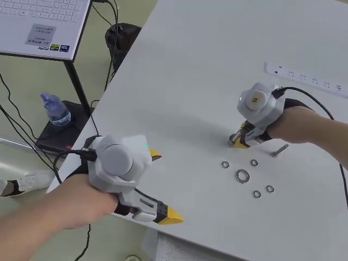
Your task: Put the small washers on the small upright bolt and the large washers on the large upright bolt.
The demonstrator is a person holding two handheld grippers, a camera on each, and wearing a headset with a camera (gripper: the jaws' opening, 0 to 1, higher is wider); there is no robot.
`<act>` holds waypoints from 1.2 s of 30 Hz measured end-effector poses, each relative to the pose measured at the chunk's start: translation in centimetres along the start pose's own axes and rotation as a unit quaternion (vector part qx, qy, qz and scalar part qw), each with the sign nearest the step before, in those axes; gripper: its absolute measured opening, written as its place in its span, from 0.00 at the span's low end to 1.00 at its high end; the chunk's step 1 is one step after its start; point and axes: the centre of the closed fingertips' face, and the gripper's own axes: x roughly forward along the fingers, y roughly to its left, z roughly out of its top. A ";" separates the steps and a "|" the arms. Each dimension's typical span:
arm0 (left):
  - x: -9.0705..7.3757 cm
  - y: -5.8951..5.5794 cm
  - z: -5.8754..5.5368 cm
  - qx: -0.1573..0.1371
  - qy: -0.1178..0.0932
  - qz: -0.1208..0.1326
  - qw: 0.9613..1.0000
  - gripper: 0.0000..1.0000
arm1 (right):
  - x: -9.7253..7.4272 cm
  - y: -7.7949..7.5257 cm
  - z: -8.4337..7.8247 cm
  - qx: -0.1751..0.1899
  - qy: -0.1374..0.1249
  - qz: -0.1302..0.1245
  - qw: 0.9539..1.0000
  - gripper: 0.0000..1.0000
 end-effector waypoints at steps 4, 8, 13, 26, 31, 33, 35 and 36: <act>0.1 -0.1 0.0 0.001 0.001 -0.001 1.000 0.86 | 0.3 0.0 0.0 0.000 0.003 -0.002 1.000 0.22; 0.1 -0.1 0.0 -0.002 0.000 -0.001 1.000 0.86 | 0.3 -0.1 0.0 0.004 0.000 -0.001 1.000 0.22; 0.0 0.1 -0.1 -0.001 0.002 0.003 1.000 0.86 | 0.5 -0.5 0.0 0.002 0.001 0.002 1.000 0.22; 0.2 -0.2 0.0 0.000 0.003 0.003 1.000 0.85 | 0.3 -0.2 -0.1 0.003 0.000 0.006 1.000 0.24; 0.1 -0.3 -0.1 -0.002 0.005 0.003 1.000 0.85 | 0.5 -0.4 -0.2 -0.004 -0.004 0.006 1.000 0.24; 0.1 -0.4 -0.2 -0.003 0.004 0.003 1.000 0.85 | 0.4 -0.4 0.0 0.000 -0.012 0.008 1.000 0.28; 0.1 -0.4 -0.3 -0.002 0.007 0.003 1.000 0.85 | 0.2 -0.2 0.3 -0.002 -0.020 0.011 1.000 0.34; 0.1 -0.5 -0.3 -0.001 0.007 0.003 1.000 0.86 | 0.2 -0.2 0.3 -0.004 -0.018 0.012 1.000 0.34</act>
